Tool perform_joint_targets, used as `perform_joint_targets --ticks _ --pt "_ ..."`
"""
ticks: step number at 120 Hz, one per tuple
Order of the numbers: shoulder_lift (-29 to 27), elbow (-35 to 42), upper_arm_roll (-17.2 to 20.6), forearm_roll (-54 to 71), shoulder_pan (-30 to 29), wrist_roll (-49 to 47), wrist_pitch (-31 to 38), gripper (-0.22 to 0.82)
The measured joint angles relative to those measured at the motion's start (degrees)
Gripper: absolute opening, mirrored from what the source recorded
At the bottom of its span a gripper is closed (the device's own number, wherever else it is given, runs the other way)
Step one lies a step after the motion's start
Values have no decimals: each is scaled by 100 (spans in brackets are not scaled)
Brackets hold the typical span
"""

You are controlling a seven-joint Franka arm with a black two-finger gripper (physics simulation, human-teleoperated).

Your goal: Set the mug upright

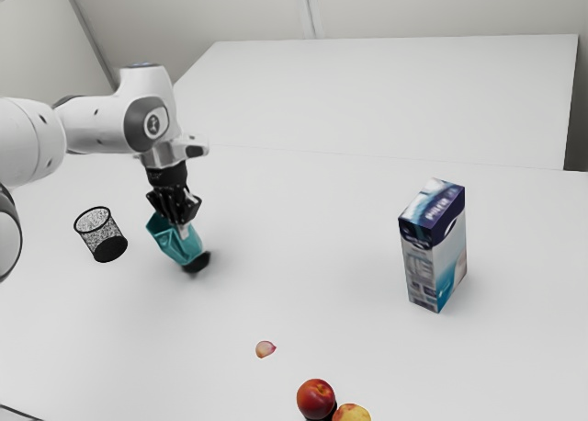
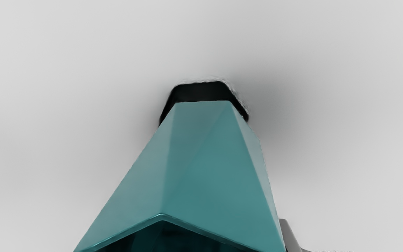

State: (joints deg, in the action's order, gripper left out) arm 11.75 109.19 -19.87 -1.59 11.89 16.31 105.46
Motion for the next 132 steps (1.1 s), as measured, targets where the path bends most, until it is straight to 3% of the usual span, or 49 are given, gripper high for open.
perform_joint_targets --ticks 53,99,120,132 --pt "54 -13 -15 308 193 -791 -85 -18" --pt "529 -190 -15 358 228 -1110 -131 -18" --pt "533 -194 -23 280 227 -1180 -162 20" --pt "510 -259 -34 252 224 -1189 -175 35"
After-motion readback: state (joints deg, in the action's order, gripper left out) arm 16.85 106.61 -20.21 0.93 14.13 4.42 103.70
